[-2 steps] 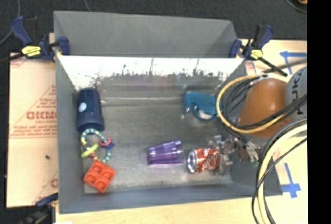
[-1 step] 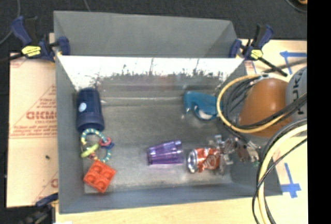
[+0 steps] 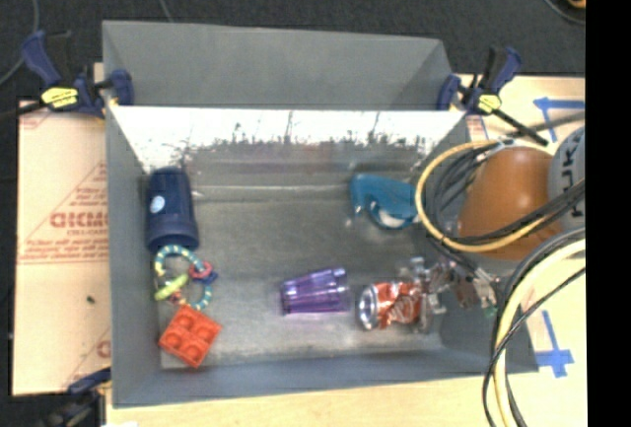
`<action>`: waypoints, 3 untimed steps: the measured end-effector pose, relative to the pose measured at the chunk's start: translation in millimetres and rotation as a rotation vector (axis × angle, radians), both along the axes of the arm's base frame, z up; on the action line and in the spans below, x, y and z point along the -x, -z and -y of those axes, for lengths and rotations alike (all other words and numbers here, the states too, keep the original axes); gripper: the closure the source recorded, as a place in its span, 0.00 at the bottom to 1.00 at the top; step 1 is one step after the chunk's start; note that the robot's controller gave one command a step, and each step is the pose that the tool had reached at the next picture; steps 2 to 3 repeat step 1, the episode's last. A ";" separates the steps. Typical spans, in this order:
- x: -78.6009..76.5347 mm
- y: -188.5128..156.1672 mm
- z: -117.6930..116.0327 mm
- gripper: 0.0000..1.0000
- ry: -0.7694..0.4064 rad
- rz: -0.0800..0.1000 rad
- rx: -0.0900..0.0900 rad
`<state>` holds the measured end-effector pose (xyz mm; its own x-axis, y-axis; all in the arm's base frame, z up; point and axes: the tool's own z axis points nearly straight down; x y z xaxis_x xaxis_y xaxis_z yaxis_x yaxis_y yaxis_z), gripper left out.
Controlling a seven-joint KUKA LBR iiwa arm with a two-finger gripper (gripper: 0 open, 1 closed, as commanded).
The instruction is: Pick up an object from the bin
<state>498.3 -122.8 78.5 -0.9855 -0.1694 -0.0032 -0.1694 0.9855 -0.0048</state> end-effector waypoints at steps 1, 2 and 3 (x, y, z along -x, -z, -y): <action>1.1 -21.3 -0.4 1.00 0.000 -0.003 -0.001; 1.1 -21.3 -0.4 1.00 0.000 -0.003 -0.001; 1.1 -21.3 -0.4 1.00 0.000 -0.003 -0.001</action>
Offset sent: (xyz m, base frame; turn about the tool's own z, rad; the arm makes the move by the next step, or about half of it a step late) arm 0.0000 0.0001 0.0039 0.0000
